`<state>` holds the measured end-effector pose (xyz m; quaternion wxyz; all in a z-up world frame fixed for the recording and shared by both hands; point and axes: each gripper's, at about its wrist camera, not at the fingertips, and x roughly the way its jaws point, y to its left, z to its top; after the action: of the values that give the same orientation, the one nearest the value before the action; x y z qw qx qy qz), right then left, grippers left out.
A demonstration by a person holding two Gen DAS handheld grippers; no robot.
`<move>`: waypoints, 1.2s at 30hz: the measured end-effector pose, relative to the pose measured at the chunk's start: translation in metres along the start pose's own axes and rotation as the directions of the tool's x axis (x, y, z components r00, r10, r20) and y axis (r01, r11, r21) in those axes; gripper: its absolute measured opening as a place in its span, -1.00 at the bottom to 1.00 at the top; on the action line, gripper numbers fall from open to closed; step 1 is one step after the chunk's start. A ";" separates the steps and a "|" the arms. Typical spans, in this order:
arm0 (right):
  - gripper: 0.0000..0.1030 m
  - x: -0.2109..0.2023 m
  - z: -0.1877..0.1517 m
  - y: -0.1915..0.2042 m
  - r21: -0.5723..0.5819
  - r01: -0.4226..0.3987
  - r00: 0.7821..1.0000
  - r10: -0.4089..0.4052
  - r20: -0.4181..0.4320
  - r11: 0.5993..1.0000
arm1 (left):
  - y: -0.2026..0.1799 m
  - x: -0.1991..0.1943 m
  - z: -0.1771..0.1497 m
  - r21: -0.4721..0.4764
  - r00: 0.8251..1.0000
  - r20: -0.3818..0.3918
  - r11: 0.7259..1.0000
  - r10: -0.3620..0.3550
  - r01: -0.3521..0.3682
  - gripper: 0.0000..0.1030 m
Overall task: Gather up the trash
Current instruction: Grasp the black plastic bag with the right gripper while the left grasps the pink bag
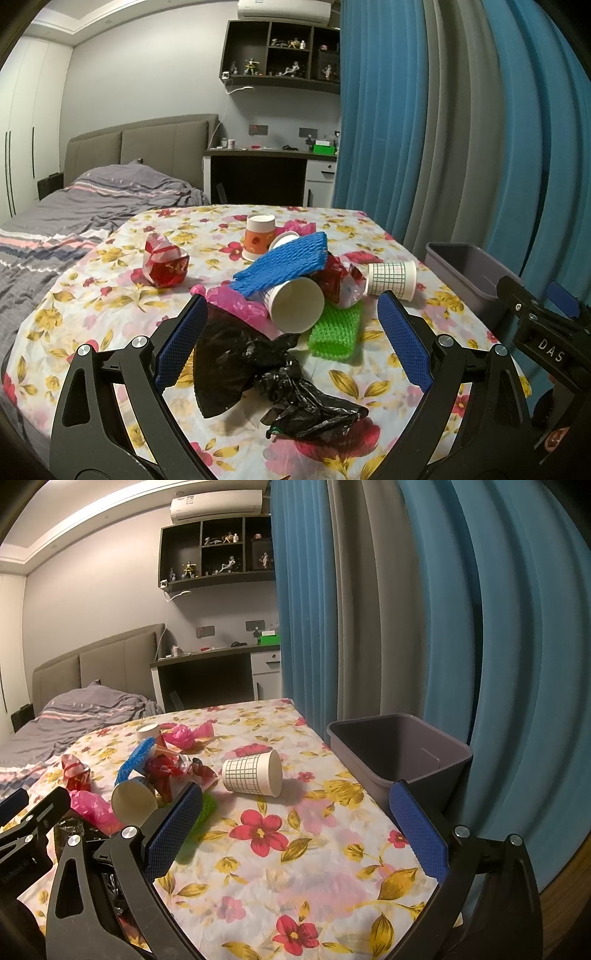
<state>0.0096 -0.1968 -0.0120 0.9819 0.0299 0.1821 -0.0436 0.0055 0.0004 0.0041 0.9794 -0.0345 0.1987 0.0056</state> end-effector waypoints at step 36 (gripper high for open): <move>0.31 0.050 -0.075 0.165 -0.161 -0.455 0.856 0.381 -0.349 0.876 | 0.138 -0.033 -0.018 -0.170 0.972 0.084 0.964 0.220 -0.203 0.78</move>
<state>0.0458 -0.0304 -0.0935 0.9234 -0.0421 0.3253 0.1992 -0.0349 0.1373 -0.0085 0.9762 -0.0913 0.1497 0.1279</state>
